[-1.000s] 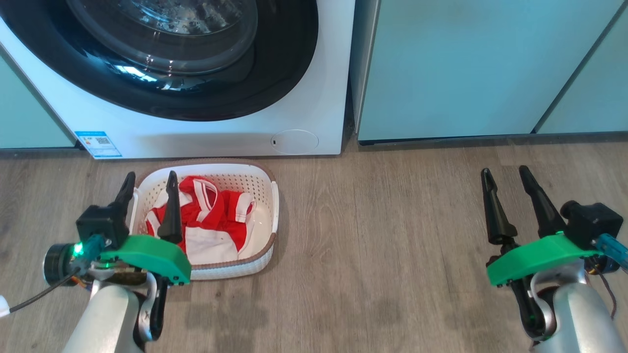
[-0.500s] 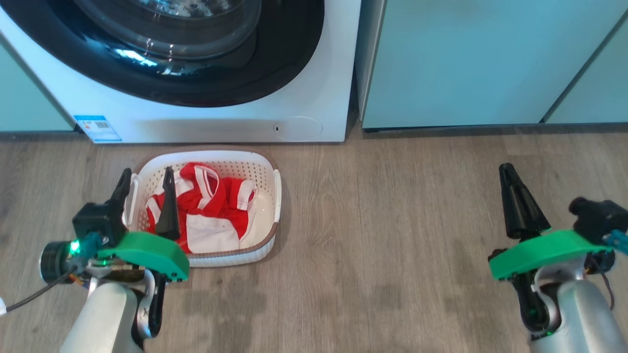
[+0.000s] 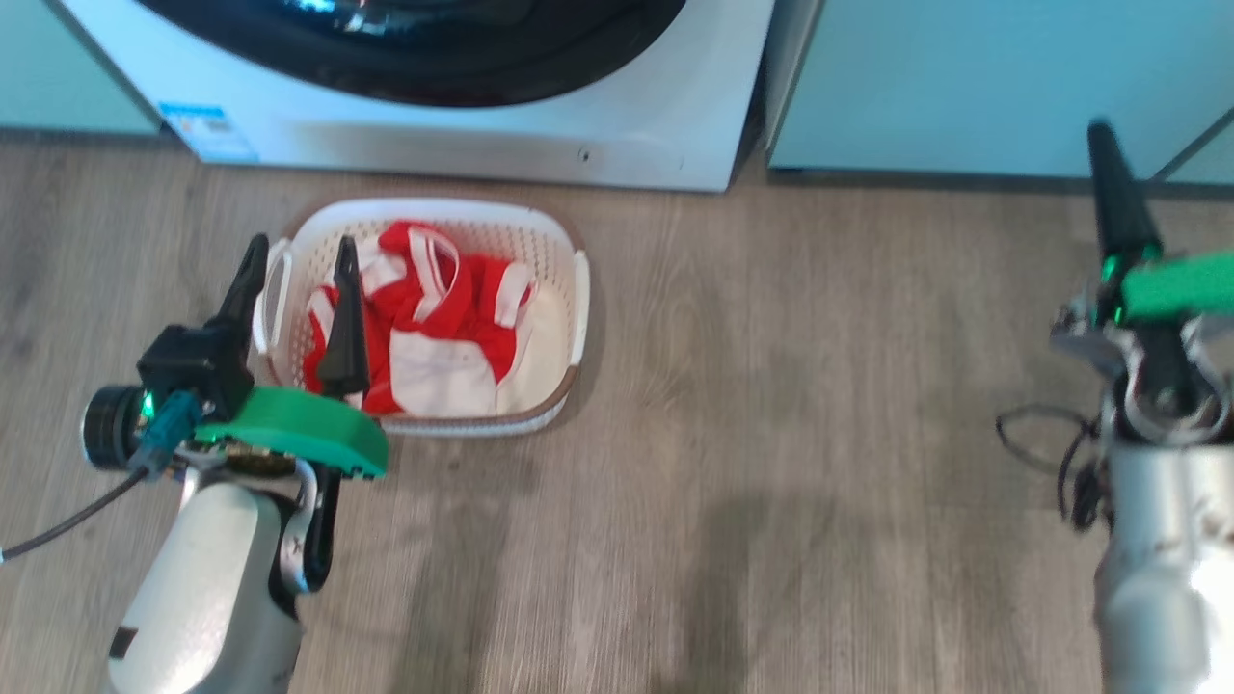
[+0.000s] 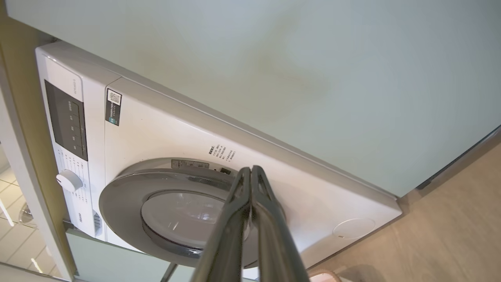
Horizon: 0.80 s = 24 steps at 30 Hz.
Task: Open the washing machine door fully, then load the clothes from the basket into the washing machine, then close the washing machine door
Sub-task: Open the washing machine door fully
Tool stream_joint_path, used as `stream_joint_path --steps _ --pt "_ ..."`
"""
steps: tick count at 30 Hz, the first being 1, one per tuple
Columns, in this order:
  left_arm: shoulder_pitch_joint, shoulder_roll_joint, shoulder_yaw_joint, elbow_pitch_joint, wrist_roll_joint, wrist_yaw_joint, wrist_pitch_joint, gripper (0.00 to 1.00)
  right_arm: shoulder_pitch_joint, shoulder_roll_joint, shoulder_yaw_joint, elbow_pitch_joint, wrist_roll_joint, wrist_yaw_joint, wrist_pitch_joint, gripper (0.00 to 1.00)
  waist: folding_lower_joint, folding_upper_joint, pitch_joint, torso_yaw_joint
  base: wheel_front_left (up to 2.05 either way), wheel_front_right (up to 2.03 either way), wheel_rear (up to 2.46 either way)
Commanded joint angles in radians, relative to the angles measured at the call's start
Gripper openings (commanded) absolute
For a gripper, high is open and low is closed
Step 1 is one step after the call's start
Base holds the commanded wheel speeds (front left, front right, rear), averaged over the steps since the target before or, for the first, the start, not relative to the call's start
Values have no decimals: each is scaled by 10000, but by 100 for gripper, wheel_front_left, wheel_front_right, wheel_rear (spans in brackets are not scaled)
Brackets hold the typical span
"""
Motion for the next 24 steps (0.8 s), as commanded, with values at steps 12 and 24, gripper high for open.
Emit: stream_joint_path --steps 12,24 --pt "-1480 -230 -1 -629 73 -256 -348 100 -5010 -466 -566 3022 1364 0 2289 0 -1 0 1960 1314 0 0 0" --pt "-1987 -579 -33 -872 104 -425 -457 100 -8157 -454 -94 4464 773 0 3147 0 -1 0 2968 1901 0 0 0"
